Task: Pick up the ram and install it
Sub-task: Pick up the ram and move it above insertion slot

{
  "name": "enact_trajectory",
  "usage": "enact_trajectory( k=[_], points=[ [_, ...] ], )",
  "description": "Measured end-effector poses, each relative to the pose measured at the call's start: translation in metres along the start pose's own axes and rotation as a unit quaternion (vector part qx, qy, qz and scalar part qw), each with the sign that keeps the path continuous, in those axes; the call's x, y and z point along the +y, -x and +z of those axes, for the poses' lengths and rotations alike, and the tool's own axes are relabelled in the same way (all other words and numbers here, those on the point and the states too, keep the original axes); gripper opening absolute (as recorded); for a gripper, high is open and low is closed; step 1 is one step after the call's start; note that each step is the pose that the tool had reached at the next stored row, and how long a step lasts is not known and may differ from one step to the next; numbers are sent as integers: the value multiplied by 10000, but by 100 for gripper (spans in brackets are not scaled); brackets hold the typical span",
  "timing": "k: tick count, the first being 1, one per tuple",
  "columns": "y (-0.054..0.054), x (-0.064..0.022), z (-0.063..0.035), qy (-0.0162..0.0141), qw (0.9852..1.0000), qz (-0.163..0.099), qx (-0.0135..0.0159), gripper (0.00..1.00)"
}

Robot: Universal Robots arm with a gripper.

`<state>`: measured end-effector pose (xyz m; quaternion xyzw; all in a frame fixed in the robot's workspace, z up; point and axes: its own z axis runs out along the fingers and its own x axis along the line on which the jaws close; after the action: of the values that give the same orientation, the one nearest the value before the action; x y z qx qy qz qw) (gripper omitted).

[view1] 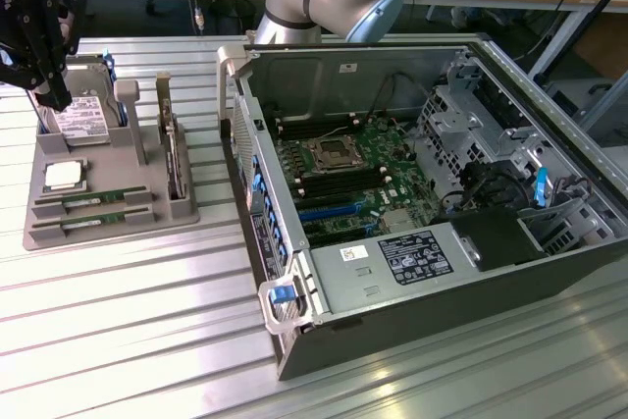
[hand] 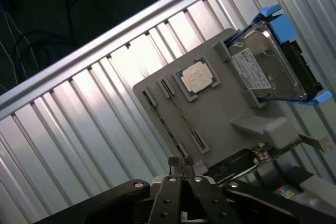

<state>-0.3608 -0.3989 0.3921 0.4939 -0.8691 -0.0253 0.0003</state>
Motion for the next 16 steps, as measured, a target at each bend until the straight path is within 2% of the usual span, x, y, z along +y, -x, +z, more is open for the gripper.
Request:
enact_trajectory(
  k=[16],
  points=[
    [0, 0, 0, 7, 9996, -289, 13, 11]
  ],
)
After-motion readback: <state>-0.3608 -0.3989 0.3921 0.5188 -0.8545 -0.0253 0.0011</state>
